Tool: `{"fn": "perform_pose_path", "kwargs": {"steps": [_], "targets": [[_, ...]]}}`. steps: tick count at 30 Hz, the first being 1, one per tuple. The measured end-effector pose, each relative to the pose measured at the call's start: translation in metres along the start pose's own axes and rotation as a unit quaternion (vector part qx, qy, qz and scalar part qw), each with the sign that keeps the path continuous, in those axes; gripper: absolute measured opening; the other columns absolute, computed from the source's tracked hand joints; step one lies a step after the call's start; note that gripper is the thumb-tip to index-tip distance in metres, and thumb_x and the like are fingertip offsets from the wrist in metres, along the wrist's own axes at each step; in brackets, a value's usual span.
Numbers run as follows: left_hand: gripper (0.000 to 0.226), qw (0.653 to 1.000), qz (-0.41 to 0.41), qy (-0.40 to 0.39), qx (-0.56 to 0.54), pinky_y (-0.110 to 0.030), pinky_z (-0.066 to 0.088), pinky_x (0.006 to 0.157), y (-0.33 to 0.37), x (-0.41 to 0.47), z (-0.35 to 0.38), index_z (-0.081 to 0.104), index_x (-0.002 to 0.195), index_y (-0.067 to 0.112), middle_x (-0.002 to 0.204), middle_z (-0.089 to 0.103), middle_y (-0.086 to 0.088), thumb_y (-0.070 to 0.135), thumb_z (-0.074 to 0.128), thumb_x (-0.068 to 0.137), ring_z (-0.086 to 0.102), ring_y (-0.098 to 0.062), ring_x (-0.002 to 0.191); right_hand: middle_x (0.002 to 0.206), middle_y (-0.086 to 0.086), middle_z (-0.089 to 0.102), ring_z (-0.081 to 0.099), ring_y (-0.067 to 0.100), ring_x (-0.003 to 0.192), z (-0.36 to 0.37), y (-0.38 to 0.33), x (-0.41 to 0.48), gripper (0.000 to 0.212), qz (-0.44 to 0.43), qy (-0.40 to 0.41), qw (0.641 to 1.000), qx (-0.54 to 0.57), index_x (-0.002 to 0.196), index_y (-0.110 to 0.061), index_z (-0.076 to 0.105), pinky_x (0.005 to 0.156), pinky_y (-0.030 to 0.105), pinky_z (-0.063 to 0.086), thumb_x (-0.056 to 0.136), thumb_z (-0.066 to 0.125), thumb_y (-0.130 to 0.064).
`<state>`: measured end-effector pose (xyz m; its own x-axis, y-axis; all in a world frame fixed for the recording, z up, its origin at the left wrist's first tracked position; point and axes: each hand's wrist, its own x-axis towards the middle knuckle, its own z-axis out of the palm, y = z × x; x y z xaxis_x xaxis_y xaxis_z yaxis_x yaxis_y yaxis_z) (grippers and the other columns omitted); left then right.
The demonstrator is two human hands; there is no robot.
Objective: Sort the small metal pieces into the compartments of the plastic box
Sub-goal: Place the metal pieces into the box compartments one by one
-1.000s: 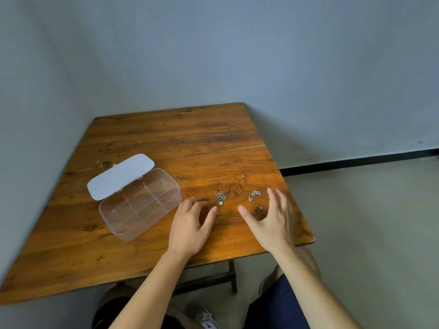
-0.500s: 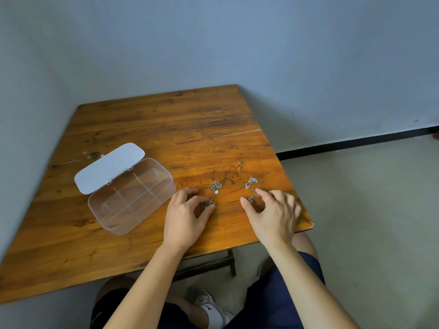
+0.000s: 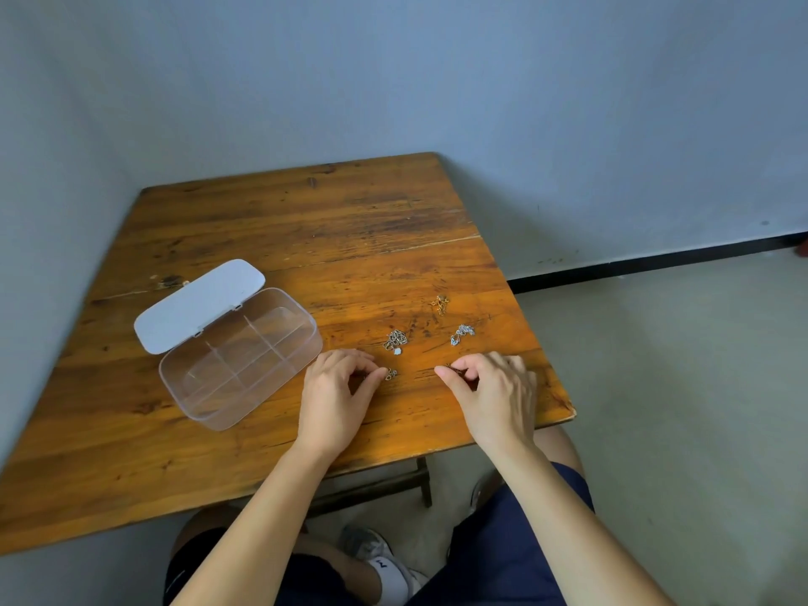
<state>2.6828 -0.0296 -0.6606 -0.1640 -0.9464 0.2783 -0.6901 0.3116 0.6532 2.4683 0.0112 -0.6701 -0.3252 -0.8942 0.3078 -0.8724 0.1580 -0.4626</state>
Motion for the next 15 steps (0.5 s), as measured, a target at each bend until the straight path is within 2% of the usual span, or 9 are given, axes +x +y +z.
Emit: {"fn": "perform_pose_path", "kwargs": {"steps": [5,8,12,15], "targets": [[0.008,0.999,-0.019,0.011,-0.050,-0.026,0.051,0.081,0.004,-0.004,-0.004,0.070,0.093,0.027,0.094,0.071,0.010,0.033,0.070,0.088,0.063,-0.008,0.090,0.081,-0.011,0.065,0.053,0.018,0.083,-0.002,-0.002,0.001,0.031,0.009,-0.005,1.000,0.009,0.086,-0.031,0.073,0.068,0.033,0.033,0.081,0.067,-0.061],[0.005,0.996,-0.039,0.029,-0.073,-0.023,0.050,0.074,0.006,-0.004,-0.006,0.067,0.093,0.028,0.086,0.070,0.009,0.030,0.069,0.090,0.064,-0.008,0.083,0.085,-0.008,0.069,0.059,0.019,0.085,-0.006,-0.006,0.006,0.030,0.012,-0.039,0.999,0.019,0.091,-0.028,0.074,0.070,0.033,0.043,0.082,0.069,-0.056],[0.009,0.990,-0.072,0.046,-0.114,-0.021,0.054,0.071,0.008,-0.004,-0.007,0.069,0.094,0.020,0.085,0.072,0.007,0.028,0.069,0.091,0.068,-0.008,0.081,0.097,-0.005,0.075,0.068,0.013,0.087,-0.012,-0.013,0.019,0.028,0.023,-0.121,0.991,0.049,0.101,-0.022,0.076,0.067,0.023,0.050,0.087,0.071,-0.047],[0.010,0.985,-0.076,0.053,-0.144,-0.025,0.057,0.074,0.005,-0.002,-0.008,0.069,0.093,0.019,0.083,0.074,0.008,0.029,0.068,0.091,0.069,-0.007,0.080,0.093,-0.005,0.076,0.066,0.006,0.080,-0.010,-0.014,0.020,0.025,0.014,-0.124,0.990,0.068,0.098,-0.021,0.078,0.062,0.014,0.045,0.087,0.072,-0.042]]}}
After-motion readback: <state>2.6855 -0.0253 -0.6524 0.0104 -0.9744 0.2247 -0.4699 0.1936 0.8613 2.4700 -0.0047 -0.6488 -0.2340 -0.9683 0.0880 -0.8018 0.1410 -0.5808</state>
